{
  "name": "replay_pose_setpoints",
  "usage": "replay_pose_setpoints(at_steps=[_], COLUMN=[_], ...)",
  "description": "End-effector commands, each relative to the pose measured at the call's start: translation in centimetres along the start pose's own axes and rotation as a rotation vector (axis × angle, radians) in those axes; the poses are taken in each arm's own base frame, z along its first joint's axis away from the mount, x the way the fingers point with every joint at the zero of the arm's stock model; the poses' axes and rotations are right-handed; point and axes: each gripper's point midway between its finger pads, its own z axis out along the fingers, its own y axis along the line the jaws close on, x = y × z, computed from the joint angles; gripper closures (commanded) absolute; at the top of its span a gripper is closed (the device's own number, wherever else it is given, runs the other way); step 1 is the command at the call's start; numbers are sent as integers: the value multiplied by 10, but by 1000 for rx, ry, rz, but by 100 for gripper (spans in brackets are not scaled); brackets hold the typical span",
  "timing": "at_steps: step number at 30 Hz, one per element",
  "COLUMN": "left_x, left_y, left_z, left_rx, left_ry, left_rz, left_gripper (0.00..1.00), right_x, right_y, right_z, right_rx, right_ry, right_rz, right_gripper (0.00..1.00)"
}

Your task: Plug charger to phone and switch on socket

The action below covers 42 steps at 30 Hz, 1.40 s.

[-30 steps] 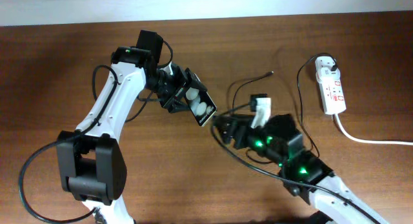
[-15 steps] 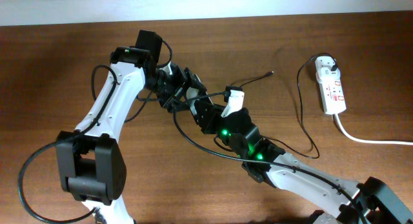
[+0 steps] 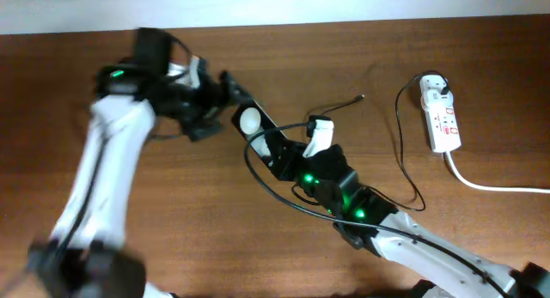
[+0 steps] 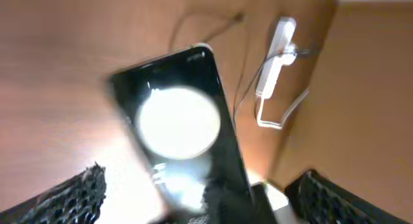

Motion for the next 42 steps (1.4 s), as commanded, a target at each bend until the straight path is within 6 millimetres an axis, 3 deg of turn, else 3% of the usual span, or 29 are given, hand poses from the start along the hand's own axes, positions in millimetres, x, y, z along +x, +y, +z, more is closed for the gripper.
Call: replay_pose_setpoints(at_steps=[1,2,3,4,5,6,8,10,12,14,16,19,21,24,26,31,34,37,41,42], left_x=[24,44,64,85,100,110,120,108,95,82,71,50,39,43,49,51,50,46,42,42], left_y=[-16,-14,-7,5,18,31,47,74,95,122,118,77,49,28,22,20,20,23,25,25], left_z=[-141,-180,-203,-213,-211,-200,-152,-102,-66,-39,-14,15,25,38,46,52,52,52,52,52], left_rx=[-75,-91,-112,-132,-135,-122,69,273,429,443,466,492,505,502,495,492,492,486,479,479], left_ry=[-416,-539,-619,-670,-694,-688,-563,-419,-293,-190,-79,-49,-108,-134,-110,-75,-74,-98,-127,-130], left_rz=[318,349,336,313,282,255,197,-1,-165,-382,-447,-366,-316,-270,-308,-522,-530,-540,-547,-547], left_gripper=[1,1,1,1,1,1,1,1,1,1,1,2,9,12,16,50,68,74,93,100], right_x=[-29,-26,-21,-17,-14,-9,0,-4,-11,-11,-12,-8,1,15,14,18,20,21,22,22], right_y=[33,30,28,29,31,34,33,28,14,11,7,0,6,20,24,23,19,17,17,17], right_z=[-22,-23,-23,-23,-23,-24,-25,-28,-28,-28,-25,-20,-20,-21,-21,-18,-15,-14,-14,-14], right_rx=[-88,-75,-70,-75,-86,-103,-120,-160,-126,-111,-88,-55,-48,-48,-66,-37,-22,-16,-17,-16], right_ry=[-61,-48,-23,4,20,47,117,189,197,201,190,202,236,280,279,253,249,252,254,254], right_rz=[61,98,98,97,96,95,99,119,176,243,297,423,564,726,723,798,799,800,800,800], right_gripper=[96,96,96,96,96,96,96,96,96,96,96,96,96,96,96,96,96,96,95,90])
